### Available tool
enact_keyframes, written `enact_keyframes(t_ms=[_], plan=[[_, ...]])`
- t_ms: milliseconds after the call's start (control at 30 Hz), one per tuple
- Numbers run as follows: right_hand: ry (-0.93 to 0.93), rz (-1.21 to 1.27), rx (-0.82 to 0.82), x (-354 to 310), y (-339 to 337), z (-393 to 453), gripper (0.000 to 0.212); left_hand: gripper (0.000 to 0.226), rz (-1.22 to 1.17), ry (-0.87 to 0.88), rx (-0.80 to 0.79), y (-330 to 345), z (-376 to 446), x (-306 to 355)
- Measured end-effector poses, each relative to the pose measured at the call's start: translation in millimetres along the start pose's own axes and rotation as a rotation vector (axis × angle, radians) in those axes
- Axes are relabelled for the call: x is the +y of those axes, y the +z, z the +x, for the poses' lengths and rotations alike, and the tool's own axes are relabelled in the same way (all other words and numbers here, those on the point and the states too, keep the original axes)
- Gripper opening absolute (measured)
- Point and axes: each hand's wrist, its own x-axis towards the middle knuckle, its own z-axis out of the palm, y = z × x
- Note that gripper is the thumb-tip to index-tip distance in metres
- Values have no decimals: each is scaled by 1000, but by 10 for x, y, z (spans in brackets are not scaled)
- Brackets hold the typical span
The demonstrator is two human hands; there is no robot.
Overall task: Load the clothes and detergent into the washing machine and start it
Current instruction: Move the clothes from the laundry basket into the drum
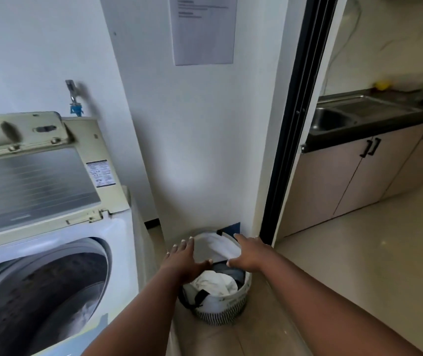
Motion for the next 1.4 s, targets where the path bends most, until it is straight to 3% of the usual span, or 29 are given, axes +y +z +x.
enact_keyframes(t_ms=[367,633,833,933,1033,1167,1400], plan=[[22,21,-114,342,47,1272,93,96,58,-97,-161,312,1299,-78],[32,106,-288,757,424,2139,92,86,182,-157,-290,679,1981,-195],[-76,114,-450,1002,843,2863,80,83,351,-124,-347,898,2613,-239],[-64,72,-501,1137,1198,3140,83,85,325,-111,-407,1197,2806,-259],[-46,0,-544,1247,1534,3289,72,86,328,-93,-497,1644,2917,-350],[-46,-86,-633,1355,2078,3508,83,89,287,-129,-563,2209,3098,-520],[-78,-88,-674,1315,2997,3983,67,87,215,-184,-625,3229,3510,-838]])
